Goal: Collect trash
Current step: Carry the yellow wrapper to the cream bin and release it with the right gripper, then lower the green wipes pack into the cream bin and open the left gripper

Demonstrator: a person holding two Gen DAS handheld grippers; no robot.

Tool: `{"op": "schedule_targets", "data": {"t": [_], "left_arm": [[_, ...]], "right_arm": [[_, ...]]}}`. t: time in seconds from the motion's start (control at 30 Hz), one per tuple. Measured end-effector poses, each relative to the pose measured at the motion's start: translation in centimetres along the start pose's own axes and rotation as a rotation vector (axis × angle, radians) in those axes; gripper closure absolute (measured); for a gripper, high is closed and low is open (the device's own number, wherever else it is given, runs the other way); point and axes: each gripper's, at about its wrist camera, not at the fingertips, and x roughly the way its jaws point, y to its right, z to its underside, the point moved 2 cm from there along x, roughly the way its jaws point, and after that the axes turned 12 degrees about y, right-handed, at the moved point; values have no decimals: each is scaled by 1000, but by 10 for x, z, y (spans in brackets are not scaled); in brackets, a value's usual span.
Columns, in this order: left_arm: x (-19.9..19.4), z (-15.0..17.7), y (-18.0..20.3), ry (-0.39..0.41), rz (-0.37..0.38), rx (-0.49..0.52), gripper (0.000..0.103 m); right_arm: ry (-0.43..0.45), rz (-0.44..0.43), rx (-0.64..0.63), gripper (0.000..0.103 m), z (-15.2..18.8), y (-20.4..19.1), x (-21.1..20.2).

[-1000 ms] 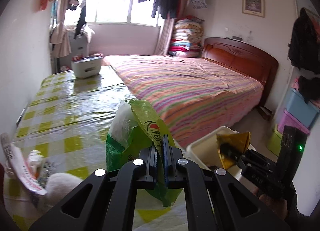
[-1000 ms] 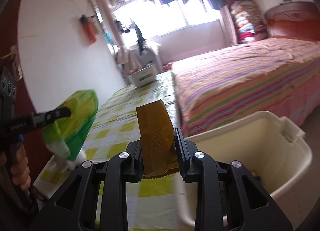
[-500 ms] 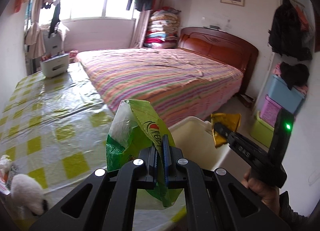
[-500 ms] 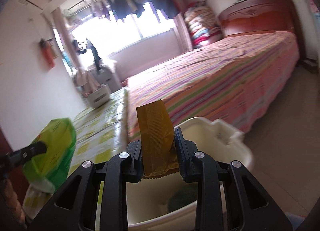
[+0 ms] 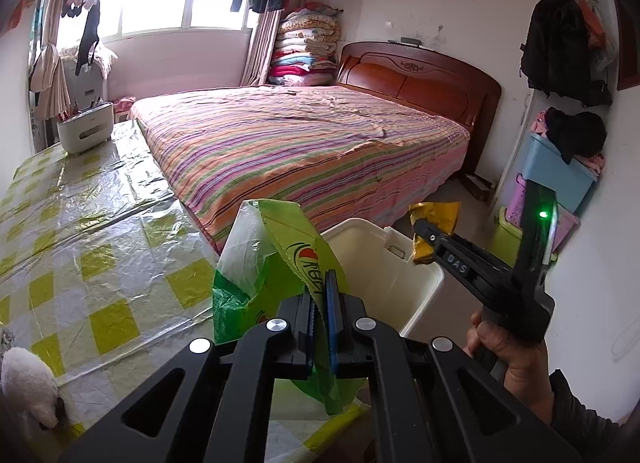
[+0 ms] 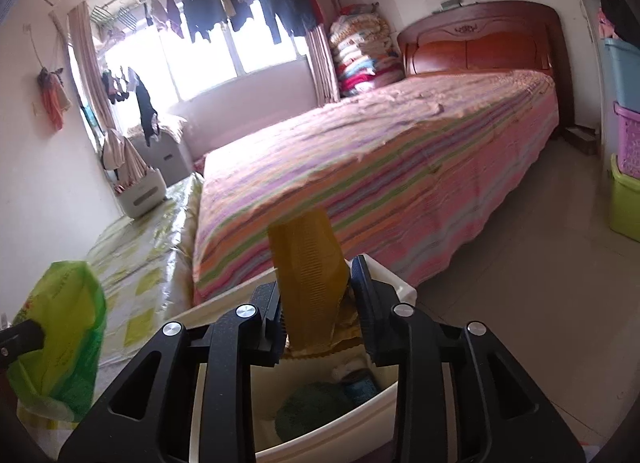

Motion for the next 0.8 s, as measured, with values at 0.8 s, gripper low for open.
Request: {"op": "schedule_targets", "data": {"t": [0.8], "left_arm": [[26, 3, 32, -50, 51, 12, 98]], "right_arm": [[54, 40, 181, 32, -3, 40, -28]]}}
